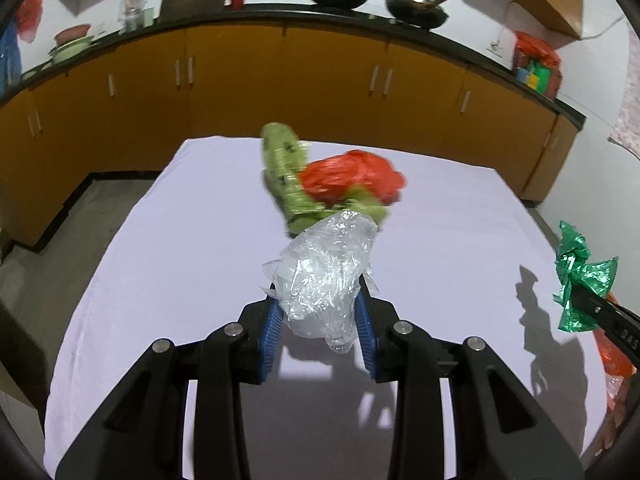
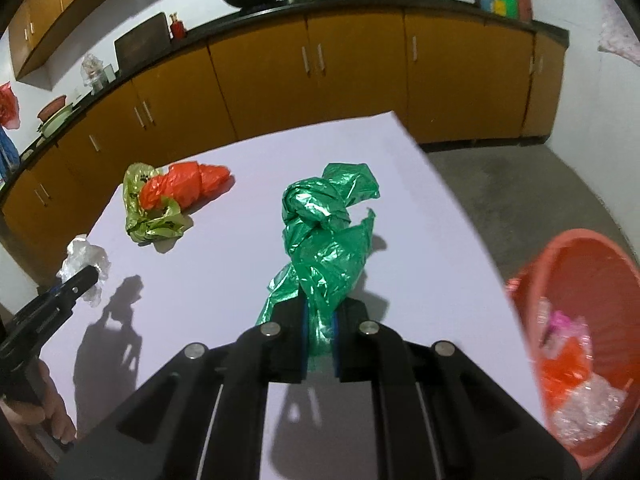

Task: Collect trash
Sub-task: 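Carry clear and green bags to the wastebasket and release both, then grasp the yellow-green paw-print bag with the left tool while the right tool grasps the red bag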

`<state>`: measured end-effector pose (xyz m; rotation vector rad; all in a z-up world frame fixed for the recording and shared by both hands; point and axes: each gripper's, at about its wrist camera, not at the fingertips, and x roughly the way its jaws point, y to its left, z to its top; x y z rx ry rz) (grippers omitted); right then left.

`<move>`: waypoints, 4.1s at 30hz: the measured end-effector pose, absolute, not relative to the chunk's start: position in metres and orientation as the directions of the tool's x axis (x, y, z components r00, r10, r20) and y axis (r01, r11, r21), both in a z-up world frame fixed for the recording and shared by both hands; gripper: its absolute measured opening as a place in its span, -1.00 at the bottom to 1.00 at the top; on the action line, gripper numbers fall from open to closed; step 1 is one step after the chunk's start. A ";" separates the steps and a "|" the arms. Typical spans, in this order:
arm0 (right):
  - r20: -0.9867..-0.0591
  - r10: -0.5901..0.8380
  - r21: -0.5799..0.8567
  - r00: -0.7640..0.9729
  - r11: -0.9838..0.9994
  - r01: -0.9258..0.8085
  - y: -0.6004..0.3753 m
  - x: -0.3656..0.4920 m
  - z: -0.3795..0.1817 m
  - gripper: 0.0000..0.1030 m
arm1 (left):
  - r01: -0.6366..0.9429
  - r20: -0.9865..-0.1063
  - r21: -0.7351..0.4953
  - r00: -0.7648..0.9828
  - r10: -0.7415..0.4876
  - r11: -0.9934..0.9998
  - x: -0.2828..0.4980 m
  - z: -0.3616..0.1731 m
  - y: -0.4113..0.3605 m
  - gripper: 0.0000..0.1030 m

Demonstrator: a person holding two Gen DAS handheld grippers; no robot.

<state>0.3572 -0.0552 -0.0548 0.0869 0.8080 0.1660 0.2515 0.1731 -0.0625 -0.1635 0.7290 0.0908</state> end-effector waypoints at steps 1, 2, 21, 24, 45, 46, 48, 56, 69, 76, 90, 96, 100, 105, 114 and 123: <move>-0.707 0.172 0.133 0.686 0.985 -0.111 -0.060 0.352 -0.051 -0.80 | -0.128 -0.666 -0.116 0.746 0.019 0.985 0.249 -0.060 0.166 -0.33; -0.700 0.161 0.123 0.695 0.987 -0.105 -0.066 0.344 -0.047 -0.81 | -0.117 -0.663 -0.115 0.748 0.011 0.986 0.248 -0.058 0.160 -0.33; -0.623 0.027 0.088 0.781 0.995 0.036 -0.162 0.262 0.001 -0.81 | 0.084 -0.616 -0.114 0.776 -0.136 0.990 0.221 -0.025 0.054 -0.33; -0.619 0.011 0.092 0.786 0.994 0.058 -0.174 0.255 0.003 -0.81 | 0.103 -0.616 -0.115 0.773 -0.152 0.988 0.219 -0.024 0.043 -0.33; -0.608 -0.043 0.084 0.793 0.989 0.118 -0.210 0.236 0.003 -0.81 | 0.182 -0.628 -0.109 0.749 -0.209 0.977 0.208 -0.025 -0.008 -0.33; -0.608 -0.045 0.084 0.793 0.989 0.120 -0.210 0.236 0.003 -0.81 | 0.183 -0.629 -0.111 0.748 -0.211 0.977 0.208 -0.025 -0.009 -0.33; -0.609 -0.053 0.084 0.792 0.988 0.131 -0.214 0.235 0.002 -0.81 | 0.190 -0.631 -0.116 0.744 -0.220 0.975 0.209 -0.025 -0.014 -0.33; -0.621 -0.095 0.114 0.778 0.971 0.209 -0.247 0.232 -0.004 -0.81 | 0.273 -0.631 -0.139 0.716 -0.298 0.952 0.210 -0.027 -0.054 -0.33; -0.641 -0.130 0.163 0.757 0.940 0.300 -0.303 0.235 -0.024 -0.81 | 0.445 -0.638 -0.166 0.632 -0.440 0.880 0.217 -0.039 -0.133 -0.33; -0.645 -0.134 0.181 0.752 0.929 0.322 -0.326 0.241 -0.033 -0.81 | 0.492 -0.653 -0.174 0.591 -0.474 0.853 0.226 -0.049 -0.159 -0.33; -0.656 -0.136 0.232 0.743 0.900 0.370 -0.351 0.249 -0.053 -0.33 | 0.516 -0.686 -0.208 0.529 -0.500 0.831 0.239 -0.068 -0.171 0.06; -0.665 -0.156 0.212 0.731 0.898 0.384 -0.347 0.250 -0.057 -0.11 | 0.469 -0.696 -0.213 0.543 -0.470 0.857 0.241 -0.073 -0.154 0.20; -0.636 -0.191 0.164 0.748 0.913 0.372 -0.330 0.251 -0.049 0.43 | 0.423 -0.693 -0.191 0.581 -0.427 0.886 0.240 -0.071 -0.130 0.32; -0.585 -0.228 0.086 0.778 0.937 0.339 -0.302 0.254 -0.036 0.80 | 0.343 -0.684 -0.164 0.636 -0.357 0.925 0.241 -0.067 -0.091 0.44; -0.552 -0.110 0.160 0.827 0.959 0.235 -0.250 0.273 -0.024 0.91 | 0.051 -0.661 -0.098 0.743 -0.103 0.994 0.260 -0.058 0.031 0.49; -0.563 0.000 0.152 0.826 0.983 0.103 -0.175 0.303 -0.029 0.91 | -0.278 -0.645 -0.018 0.737 0.201 0.960 0.288 -0.065 0.157 0.49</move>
